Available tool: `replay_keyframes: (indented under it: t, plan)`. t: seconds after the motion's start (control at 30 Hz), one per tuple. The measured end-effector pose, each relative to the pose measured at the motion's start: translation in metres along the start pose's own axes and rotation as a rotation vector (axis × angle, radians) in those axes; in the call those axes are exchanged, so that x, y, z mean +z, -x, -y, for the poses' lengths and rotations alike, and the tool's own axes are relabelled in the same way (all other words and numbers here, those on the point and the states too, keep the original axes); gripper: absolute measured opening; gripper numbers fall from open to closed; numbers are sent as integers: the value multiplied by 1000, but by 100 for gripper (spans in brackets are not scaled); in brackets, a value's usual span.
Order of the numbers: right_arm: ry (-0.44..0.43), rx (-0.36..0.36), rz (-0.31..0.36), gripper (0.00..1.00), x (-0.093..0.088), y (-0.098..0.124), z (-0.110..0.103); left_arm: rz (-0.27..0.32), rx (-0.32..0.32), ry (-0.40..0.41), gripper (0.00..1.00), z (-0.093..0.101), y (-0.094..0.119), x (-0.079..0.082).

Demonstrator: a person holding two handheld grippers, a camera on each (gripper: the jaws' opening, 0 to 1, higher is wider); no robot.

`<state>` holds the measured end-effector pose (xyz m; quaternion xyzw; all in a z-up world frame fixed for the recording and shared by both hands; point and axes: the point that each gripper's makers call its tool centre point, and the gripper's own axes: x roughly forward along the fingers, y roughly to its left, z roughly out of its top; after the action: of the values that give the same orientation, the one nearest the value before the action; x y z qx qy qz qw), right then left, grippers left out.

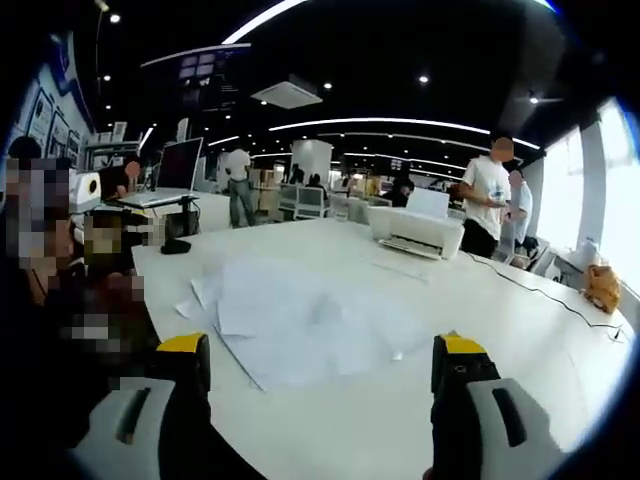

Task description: Organize the stack of printing papers by aligning and flattening the scattered papers on the table

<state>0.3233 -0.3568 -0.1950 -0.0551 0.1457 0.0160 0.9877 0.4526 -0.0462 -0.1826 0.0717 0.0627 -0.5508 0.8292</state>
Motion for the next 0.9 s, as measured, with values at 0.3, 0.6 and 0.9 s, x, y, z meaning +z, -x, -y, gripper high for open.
replay_keyframes:
  t: [0.3, 0.6, 0.9]
  plan:
    - [4, 33, 4, 86, 7, -18, -9, 0, 7, 4, 93, -4, 0, -2]
    - [10, 56, 8, 86, 17, -37, -14, -1, 2, 1, 93, -3, 0, -3]
    - [10, 81, 13, 86, 26, -55, -20, 0, 1, -2, 93, -3, 2, -3]
